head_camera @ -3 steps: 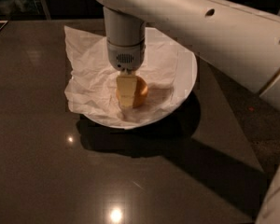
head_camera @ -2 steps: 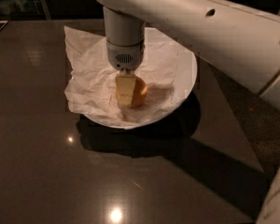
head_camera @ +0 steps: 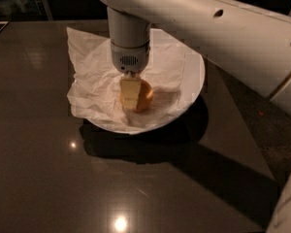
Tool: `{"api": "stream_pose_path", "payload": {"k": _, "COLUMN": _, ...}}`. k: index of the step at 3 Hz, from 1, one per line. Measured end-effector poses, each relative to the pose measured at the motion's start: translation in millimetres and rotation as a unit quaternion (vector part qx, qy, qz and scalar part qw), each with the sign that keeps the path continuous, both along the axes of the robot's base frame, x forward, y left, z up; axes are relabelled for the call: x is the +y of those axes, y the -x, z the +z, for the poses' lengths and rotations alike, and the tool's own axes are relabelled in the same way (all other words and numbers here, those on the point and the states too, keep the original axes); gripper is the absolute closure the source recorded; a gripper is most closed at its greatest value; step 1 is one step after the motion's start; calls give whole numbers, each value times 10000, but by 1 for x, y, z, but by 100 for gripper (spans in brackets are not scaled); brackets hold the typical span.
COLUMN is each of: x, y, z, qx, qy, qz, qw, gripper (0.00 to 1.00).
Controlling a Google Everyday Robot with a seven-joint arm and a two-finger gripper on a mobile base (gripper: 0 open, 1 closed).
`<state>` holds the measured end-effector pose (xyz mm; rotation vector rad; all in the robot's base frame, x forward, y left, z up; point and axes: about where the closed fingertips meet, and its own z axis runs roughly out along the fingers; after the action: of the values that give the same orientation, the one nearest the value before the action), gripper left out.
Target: Pick orange from white bowl
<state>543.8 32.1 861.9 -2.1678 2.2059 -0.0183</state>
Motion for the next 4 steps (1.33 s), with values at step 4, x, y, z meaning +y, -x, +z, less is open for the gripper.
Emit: {"api": "stream_pose_path", "payload": {"k": 4, "x": -29, "y": 85, "z": 115, "qx": -1288, "qy": -1151, "qz": 614, "qw": 9830, "gripper": 100}}
